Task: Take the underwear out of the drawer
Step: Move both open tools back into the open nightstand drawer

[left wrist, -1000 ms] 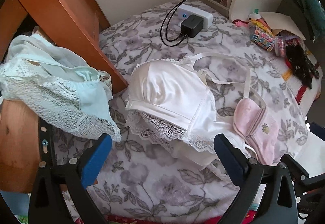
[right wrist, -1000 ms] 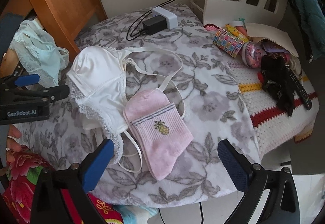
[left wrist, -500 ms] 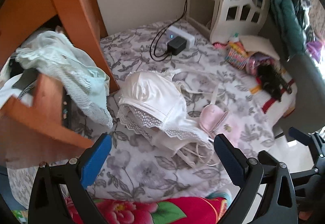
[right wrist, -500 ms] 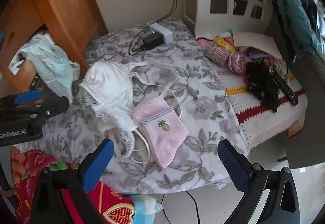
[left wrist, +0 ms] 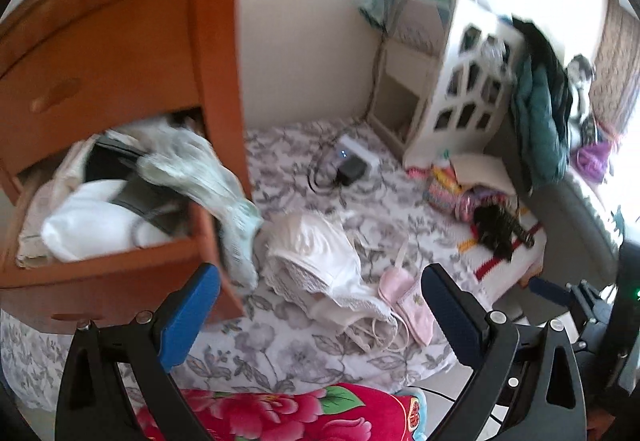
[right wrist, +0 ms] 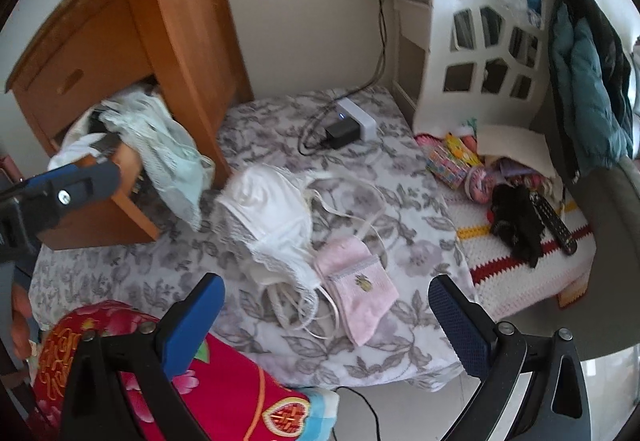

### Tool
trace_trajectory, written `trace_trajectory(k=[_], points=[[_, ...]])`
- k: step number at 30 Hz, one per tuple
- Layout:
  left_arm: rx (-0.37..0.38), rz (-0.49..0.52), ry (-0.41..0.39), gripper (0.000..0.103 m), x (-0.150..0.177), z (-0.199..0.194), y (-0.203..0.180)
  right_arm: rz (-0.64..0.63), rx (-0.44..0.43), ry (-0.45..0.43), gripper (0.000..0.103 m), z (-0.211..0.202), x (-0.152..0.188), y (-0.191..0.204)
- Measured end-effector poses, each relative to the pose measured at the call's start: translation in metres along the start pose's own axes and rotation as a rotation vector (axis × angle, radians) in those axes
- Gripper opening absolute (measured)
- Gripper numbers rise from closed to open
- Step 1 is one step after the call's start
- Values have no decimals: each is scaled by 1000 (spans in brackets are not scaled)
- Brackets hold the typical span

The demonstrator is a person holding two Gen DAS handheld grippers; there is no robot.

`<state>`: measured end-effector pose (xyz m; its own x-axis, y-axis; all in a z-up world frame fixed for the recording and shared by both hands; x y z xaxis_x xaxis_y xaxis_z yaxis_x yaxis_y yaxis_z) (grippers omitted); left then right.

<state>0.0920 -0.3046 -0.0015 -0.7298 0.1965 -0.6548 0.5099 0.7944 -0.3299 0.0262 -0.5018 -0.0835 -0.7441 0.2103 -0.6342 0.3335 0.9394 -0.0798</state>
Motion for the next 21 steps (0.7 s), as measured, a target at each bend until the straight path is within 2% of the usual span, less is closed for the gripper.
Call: trace_trajectory(k=[6, 14, 17, 21], points=[[-51, -49, -97, 101, -17, -49, 45, -24, -37, -54, 103, -23, -12, 23], [-177, -219, -172, 101, -14, -111, 148, -89, -104, -90, 103, -37, -22, 75], [-202, -289, -181, 101, -3, -127, 186, -115, -122, -94, 103, -40, -27, 97], [-226, -311, -174, 101, -3, -137, 218, -178, -137, -124, 103, -51, -40, 129]])
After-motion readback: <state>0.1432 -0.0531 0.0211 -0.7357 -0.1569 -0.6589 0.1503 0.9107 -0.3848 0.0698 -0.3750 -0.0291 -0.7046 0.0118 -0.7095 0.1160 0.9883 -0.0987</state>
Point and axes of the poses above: each gripper's, at about its wrist camera, not at the fingertips, and z roughly the way its jaws point, y to its left, x to its underside, the point moved 2 cm from there along z, roughly the way its jaws point, and after that the axes turned 14 degrees about x, right-handed, at the moved point
